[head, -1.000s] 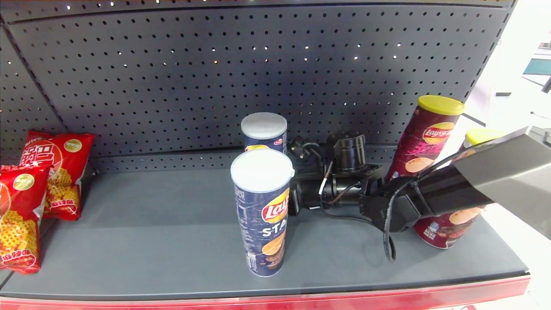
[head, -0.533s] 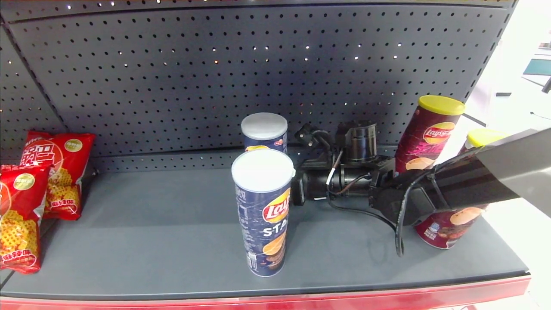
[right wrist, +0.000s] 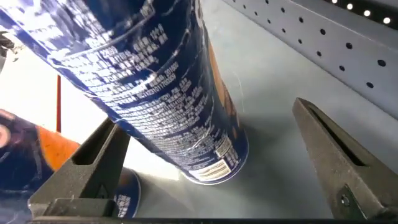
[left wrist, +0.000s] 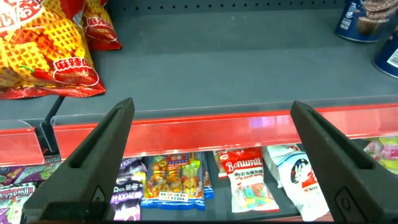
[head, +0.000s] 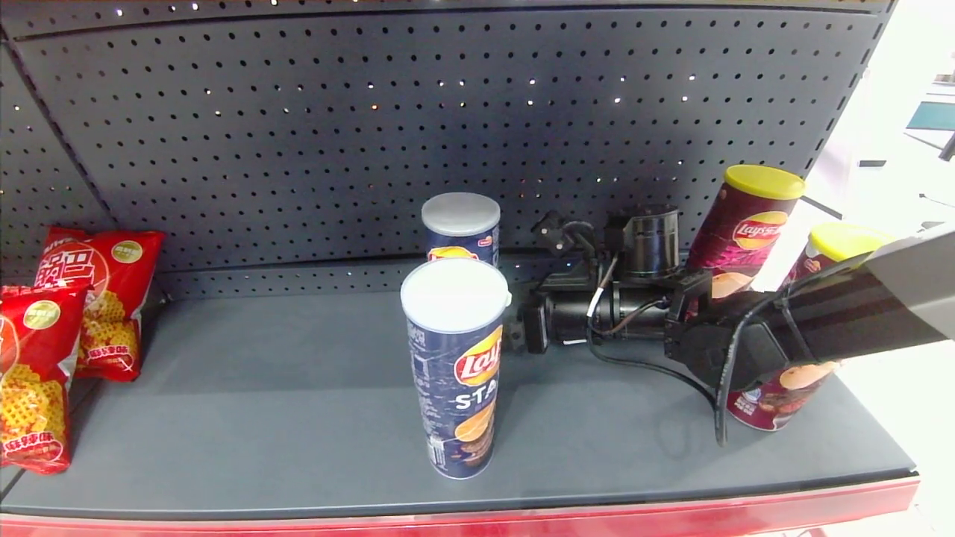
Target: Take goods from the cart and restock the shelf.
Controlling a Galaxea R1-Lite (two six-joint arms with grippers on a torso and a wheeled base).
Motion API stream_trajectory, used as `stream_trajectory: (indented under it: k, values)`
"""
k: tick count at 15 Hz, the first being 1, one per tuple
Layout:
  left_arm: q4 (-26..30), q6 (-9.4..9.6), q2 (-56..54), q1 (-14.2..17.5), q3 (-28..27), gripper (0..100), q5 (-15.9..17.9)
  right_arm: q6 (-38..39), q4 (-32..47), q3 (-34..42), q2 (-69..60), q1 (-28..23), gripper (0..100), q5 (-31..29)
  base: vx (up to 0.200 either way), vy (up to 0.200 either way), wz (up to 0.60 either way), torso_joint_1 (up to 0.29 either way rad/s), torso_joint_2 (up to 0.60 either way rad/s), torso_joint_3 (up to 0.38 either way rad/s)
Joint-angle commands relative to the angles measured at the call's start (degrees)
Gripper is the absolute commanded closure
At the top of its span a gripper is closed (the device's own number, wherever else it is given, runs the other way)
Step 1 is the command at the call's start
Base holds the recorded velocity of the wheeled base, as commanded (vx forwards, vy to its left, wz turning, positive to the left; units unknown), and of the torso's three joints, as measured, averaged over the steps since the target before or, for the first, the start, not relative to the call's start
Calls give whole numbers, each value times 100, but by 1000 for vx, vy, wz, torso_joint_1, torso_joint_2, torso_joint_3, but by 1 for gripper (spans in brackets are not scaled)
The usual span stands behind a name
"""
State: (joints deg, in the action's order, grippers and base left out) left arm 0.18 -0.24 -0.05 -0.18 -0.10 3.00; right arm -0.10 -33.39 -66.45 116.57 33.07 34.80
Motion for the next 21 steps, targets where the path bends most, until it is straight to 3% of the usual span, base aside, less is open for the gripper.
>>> stream_trajectory:
  k: [1,21]
  values:
    - [-1,-2,5,1,1,0,-1,1,-1,45,-73,-47,0,0,0,0,0,0,0,0]
    - [-1,-2,5,1,1,0,-1,-184,17,299,-565,-196,0,-9,0,0,0,0,0,0]
